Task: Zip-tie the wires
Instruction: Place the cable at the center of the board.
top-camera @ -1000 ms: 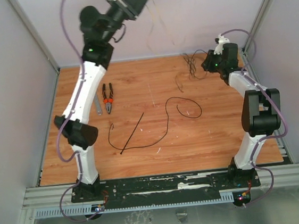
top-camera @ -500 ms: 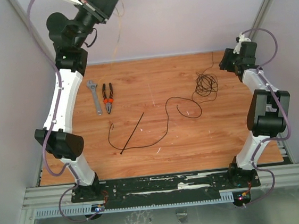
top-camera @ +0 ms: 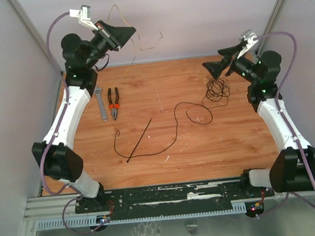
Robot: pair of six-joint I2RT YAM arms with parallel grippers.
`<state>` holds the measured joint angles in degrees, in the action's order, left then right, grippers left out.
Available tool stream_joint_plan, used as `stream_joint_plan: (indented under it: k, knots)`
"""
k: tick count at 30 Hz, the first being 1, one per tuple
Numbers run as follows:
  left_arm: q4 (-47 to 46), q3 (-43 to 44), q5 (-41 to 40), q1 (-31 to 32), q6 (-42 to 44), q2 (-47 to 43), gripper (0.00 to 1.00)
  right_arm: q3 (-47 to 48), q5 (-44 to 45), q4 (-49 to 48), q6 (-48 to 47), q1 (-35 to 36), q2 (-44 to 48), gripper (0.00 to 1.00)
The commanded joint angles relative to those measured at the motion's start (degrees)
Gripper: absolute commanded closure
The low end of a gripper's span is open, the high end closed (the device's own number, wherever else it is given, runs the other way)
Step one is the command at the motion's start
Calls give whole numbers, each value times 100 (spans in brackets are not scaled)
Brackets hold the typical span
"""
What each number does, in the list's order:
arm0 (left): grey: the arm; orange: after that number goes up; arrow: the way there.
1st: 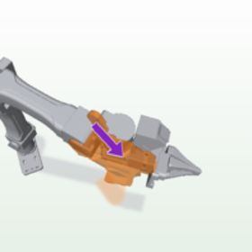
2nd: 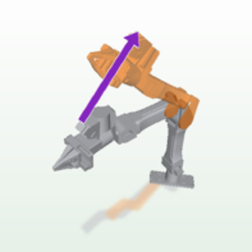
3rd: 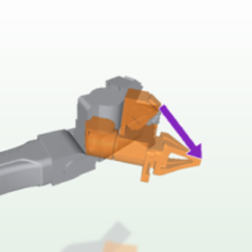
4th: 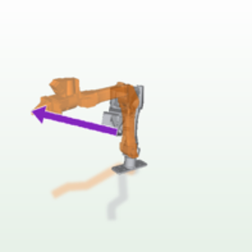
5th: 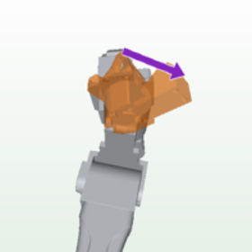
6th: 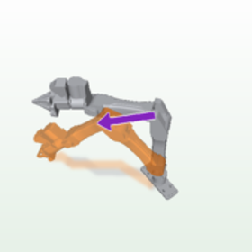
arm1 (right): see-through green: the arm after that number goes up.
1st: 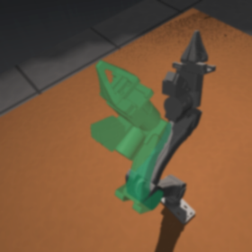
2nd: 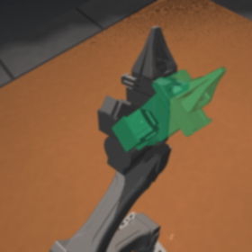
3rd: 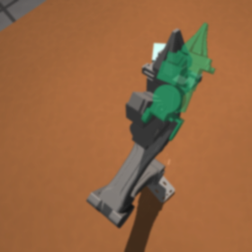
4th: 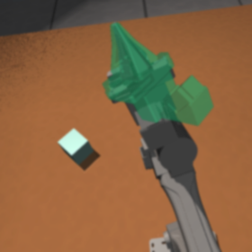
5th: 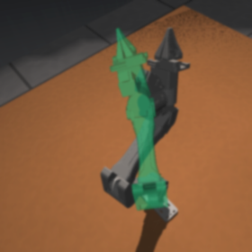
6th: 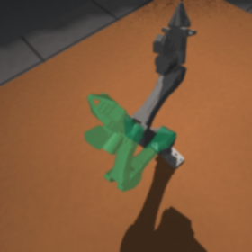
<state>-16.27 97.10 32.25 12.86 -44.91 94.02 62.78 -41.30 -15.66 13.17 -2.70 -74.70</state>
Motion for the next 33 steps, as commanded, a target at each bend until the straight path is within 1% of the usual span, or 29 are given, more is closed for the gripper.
stream_joint_plan:
  k: [1,3,5,9,15,18,20,23,27,28,29,30,33]
  knots:
    - [-565,-291,368,15,-125,-712,100,-391,-1143,-1567,-130,359,170,4]
    - [-589,-493,496,15,-164,-900,100,-305,-1332,-1609,-408,753,134,4]
    - [-612,-768,559,15,-191,-1068,100,-217,-1281,-1455,-905,1165,121,5]
    - [-593,-1161,685,15,-237,-1329,100,1,-831,-1159,-1892,1974,-13,6]
    - [-845,-1638,927,14,-499,-1632,100,662,-50,-408,-3198,2946,-580,10]
    - [-861,-1821,952,15,-529,-1781,100,924,243,-200,-3591,3315,-909,14]
    - [-824,-1896,990,15,-507,-1866,100,1145,300,-74,-3735,3429,-1149,17]
    - [-818,-1967,1032,15,-546,-1975,100,1540,263,188,-3870,3493,-1519,26]
    - [-988,-2034,1123,15,-721,-2075,100,1814,243,342,-3980,3580,-1868,31]
    - [-1043,-2059,1152,16,-766,-2086,100,1863,254,329,-3961,3596,-1952,34]
    - [-1102,-2080,1176,15,-818,-2089,100,1911,259,294,-3924,3605,-2028,40]
    - [-1151,-2107,1195,15,-859,-2096,100,1962,251,261,-3878,3614,-2099,42]
    - [-1182,-2184,1252,15,-859,-2104,100,2101,339,116,-3693,3645,-2226,56]
